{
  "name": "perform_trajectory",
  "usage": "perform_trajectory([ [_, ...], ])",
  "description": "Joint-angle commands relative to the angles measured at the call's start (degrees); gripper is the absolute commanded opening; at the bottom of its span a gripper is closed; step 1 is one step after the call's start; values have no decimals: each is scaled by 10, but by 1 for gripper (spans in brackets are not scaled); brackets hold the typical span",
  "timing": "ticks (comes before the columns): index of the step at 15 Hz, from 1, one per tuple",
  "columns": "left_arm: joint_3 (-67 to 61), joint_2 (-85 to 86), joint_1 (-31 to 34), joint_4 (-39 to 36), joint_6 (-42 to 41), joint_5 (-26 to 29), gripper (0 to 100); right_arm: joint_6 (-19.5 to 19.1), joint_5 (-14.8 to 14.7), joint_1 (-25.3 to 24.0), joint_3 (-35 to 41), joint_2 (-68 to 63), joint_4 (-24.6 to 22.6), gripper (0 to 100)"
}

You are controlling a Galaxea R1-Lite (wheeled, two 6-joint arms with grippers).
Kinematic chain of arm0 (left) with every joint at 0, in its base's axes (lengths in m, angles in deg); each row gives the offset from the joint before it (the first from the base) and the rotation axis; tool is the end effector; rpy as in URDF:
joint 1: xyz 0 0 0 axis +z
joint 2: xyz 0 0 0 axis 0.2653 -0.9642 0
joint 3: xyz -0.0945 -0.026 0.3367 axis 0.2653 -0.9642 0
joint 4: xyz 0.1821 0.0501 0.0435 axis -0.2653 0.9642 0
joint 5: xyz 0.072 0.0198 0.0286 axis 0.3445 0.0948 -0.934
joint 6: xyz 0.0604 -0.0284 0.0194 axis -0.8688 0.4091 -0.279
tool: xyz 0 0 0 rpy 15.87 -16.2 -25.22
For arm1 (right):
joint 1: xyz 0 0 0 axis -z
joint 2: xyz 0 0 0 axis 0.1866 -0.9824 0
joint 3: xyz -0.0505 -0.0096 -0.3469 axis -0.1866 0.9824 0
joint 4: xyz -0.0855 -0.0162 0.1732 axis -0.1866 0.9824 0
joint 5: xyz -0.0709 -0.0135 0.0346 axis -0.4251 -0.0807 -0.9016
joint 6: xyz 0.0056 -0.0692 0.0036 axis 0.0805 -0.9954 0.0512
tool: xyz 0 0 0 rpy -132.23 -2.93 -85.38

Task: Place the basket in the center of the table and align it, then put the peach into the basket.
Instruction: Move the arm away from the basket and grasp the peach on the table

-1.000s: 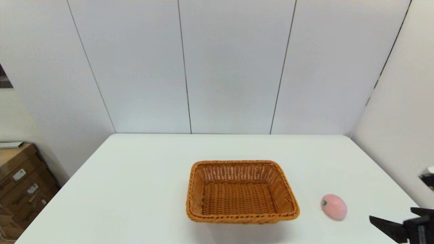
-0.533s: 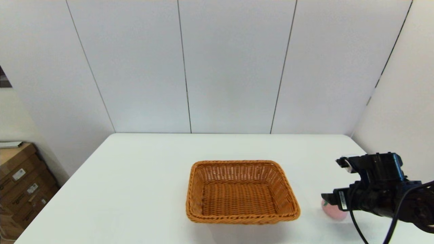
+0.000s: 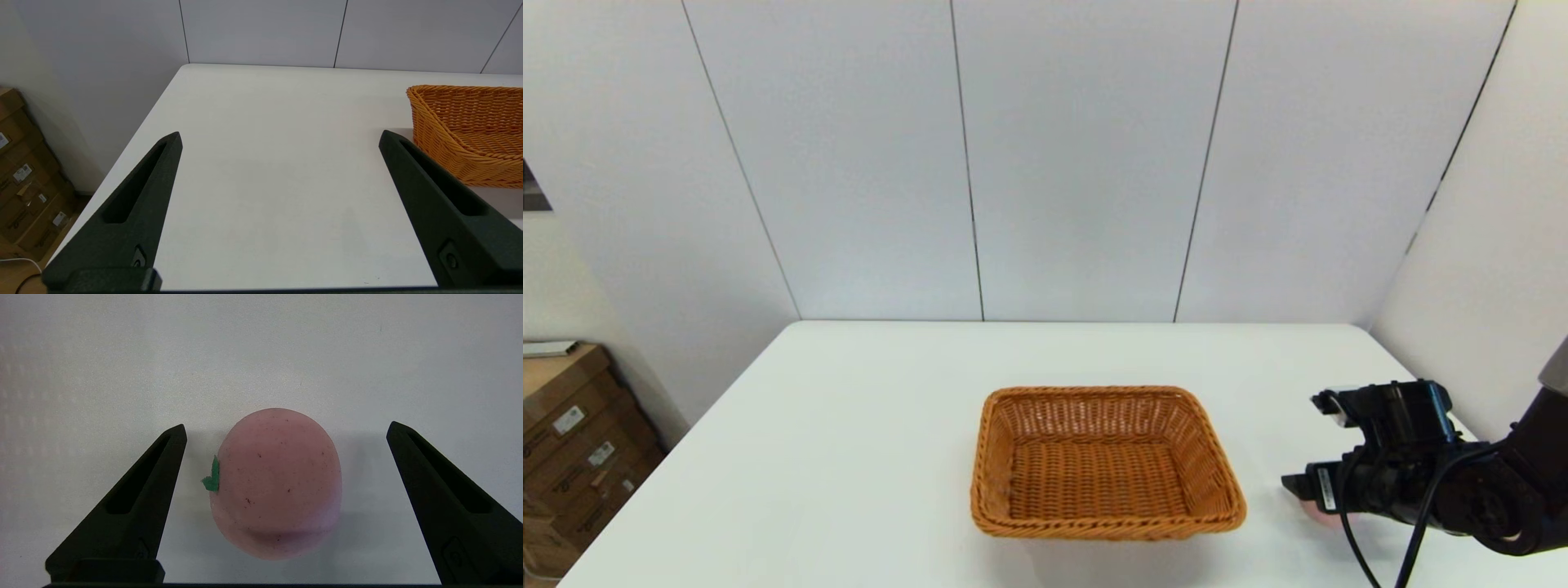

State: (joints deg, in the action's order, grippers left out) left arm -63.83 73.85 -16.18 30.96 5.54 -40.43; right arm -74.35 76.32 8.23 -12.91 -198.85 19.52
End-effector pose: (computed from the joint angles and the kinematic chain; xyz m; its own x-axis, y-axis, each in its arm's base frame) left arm -0.0228 0.0025 0.0752 0.9999 0.0166 0.0000 -0.0166 0.9984 -0.0544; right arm 0.3230 0.0059 0.0144 0.6281 -0.0922 -0.7726 0.0164 0.9943 -0.1053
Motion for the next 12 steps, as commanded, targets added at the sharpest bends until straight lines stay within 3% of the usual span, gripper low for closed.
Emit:
perform_trajectory([
  [1,0,0,0,0,1,0,100,-3,-2,1,2,29,6,100],
  [2,0,0,0,-1,1,0,100,-4,-2,1,2,33,12,0],
  [12,0,0,0,-1,8,-1,100,2,1,1,31,43,14,0],
])
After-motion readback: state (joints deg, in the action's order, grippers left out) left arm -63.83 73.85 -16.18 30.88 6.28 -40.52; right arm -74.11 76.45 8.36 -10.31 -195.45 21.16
